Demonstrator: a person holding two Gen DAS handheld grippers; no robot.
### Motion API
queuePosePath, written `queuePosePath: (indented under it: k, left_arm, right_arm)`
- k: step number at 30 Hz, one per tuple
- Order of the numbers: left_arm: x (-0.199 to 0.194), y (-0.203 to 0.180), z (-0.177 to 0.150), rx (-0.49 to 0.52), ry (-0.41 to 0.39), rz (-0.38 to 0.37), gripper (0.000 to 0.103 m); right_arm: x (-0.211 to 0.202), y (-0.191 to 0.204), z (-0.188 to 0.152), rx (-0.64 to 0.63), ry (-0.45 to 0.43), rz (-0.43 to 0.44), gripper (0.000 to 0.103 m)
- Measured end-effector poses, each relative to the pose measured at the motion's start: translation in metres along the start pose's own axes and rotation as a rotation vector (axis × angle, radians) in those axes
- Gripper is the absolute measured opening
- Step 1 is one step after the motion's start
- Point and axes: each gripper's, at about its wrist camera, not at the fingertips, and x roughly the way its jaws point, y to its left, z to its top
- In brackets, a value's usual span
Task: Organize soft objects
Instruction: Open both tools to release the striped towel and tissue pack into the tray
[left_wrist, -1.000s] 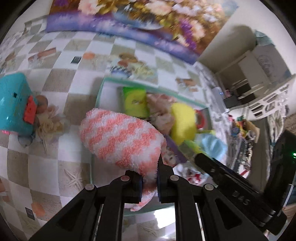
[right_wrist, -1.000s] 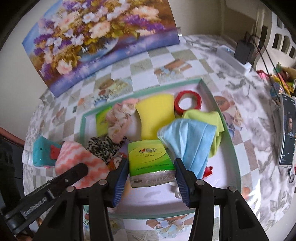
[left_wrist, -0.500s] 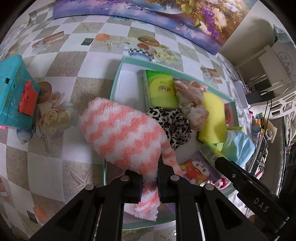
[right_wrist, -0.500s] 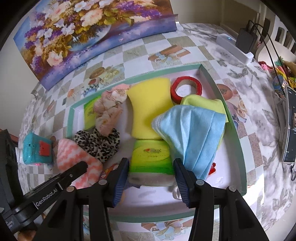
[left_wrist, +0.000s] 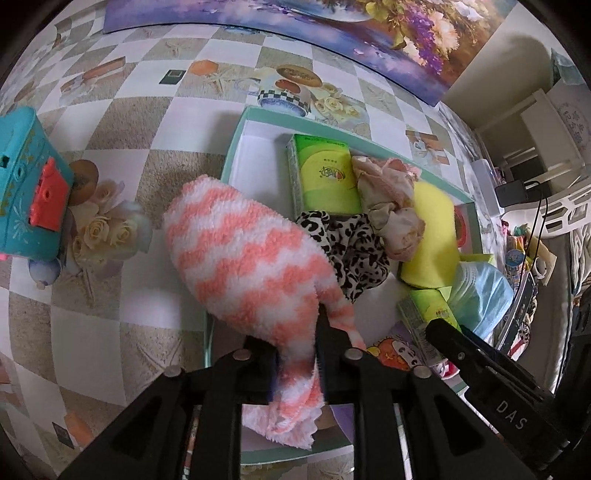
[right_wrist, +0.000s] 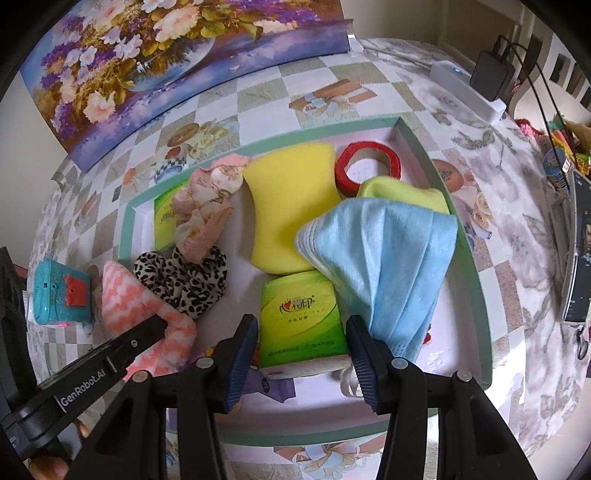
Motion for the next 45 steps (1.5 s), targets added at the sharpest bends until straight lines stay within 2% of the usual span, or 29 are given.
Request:
queuePosePath:
  k: [6,11,14,18,21,23,26,29,32,33,35,41,45]
  left_arm:
    - [-0.014,-0.003,0.0,-0.001,-0.019,-0.008,0.041]
    - [-0.031,-0.01,-0.002,0.023,-0.054,-0.01,0.044]
    - [-0.042,-0.012,-0.003,0.037,-0.083,-0.004,0.05]
    - [-0.053,-0.016,-0.004,0.071,-0.126,0.049,0.052]
    - [-0.054,-0.015,-0.004,0.07,-0.129,0.064,0.053]
    - [-0.052,-0.012,-0.003,0.062,-0.13,0.096,0.056]
    - [-0.052,-0.006,-0.002,0.045,-0.135,0.15,0.073]
    - [-0.053,-0.001,0.0,0.035,-0.155,0.222,0.079]
    - [-0.053,0.006,0.0,0.024,-0.165,0.283,0.086]
    - [-0.052,0.009,0.001,0.017,-0.165,0.291,0.09]
    - [-0.051,0.015,0.001,-0.004,-0.161,0.29,0.093]
    - [-0.054,0.025,-0.004,-0.041,-0.175,0.316,0.1]
    - [-0.061,0.026,-0.01,-0.032,-0.192,0.337,0.1]
  right_arm:
    - [-0.011,0.003,0.001,-0.011,-0.03,-0.017,0.057]
    - [-0.019,0.005,0.001,-0.017,-0.053,-0.025,0.058]
    - [-0.024,0.007,0.001,-0.023,-0.069,-0.028,0.058]
    - [-0.024,0.009,0.0,-0.031,-0.072,-0.031,0.058]
    - [-0.023,0.01,0.0,-0.034,-0.067,-0.037,0.059]
    - [-0.022,0.01,0.0,-0.035,-0.066,-0.042,0.065]
    - [-0.021,0.011,0.0,-0.04,-0.067,-0.065,0.071]
    - [-0.019,0.011,0.001,-0.05,-0.063,-0.081,0.074]
    - [-0.018,0.013,0.0,-0.061,-0.067,-0.109,0.09]
    - [-0.017,0.013,0.0,-0.064,-0.069,-0.116,0.092]
    - [-0.017,0.013,0.0,-0.065,-0.07,-0.123,0.102]
    - [-0.019,0.012,-0.002,-0.053,-0.083,-0.131,0.103]
    - [-0.026,0.014,-0.006,-0.053,-0.1,-0.132,0.103]
